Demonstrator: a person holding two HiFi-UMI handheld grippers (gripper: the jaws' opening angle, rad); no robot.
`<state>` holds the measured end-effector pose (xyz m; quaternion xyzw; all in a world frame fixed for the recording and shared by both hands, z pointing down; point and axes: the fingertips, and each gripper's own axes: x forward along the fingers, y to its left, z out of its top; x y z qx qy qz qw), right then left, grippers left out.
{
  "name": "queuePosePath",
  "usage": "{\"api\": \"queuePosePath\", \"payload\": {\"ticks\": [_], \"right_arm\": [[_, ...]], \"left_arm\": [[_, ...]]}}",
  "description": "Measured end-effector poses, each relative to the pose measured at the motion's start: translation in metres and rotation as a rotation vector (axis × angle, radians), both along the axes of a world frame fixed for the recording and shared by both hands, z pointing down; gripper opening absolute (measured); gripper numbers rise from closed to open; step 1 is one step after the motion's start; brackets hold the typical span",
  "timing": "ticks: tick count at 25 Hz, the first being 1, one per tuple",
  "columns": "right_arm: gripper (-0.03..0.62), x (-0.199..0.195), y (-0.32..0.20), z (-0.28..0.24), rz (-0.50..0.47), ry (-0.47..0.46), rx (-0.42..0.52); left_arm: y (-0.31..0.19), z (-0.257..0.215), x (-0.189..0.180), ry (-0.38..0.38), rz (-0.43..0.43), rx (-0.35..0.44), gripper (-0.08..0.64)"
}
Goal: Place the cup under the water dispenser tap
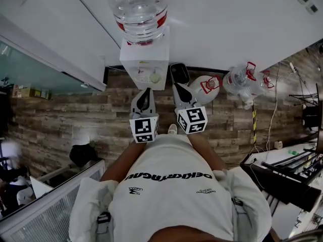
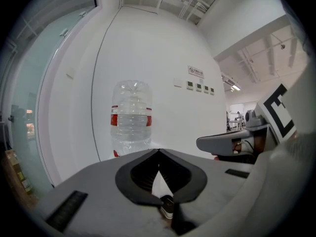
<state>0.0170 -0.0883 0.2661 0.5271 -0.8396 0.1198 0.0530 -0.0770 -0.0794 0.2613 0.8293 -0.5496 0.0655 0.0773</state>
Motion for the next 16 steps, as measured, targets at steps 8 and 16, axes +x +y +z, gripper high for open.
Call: {"api": "queuePosePath", "payload": {"ticks": [8, 16], "right_arm": [[-0.003, 0.0059, -0.0022, -0.0066, 0.007, -0.001, 0.014], [-0.003, 0.0073, -0.0012, -0.0064, -0.003, 0.001, 0.02]], "left_arm": [[-0.002, -0.0031, 0.0051, -0.026, 0.016, 0.022, -0.002], [0.0007, 0.0034, 0.0028, -0.02, -0.003, -0.036, -0.003]]}}
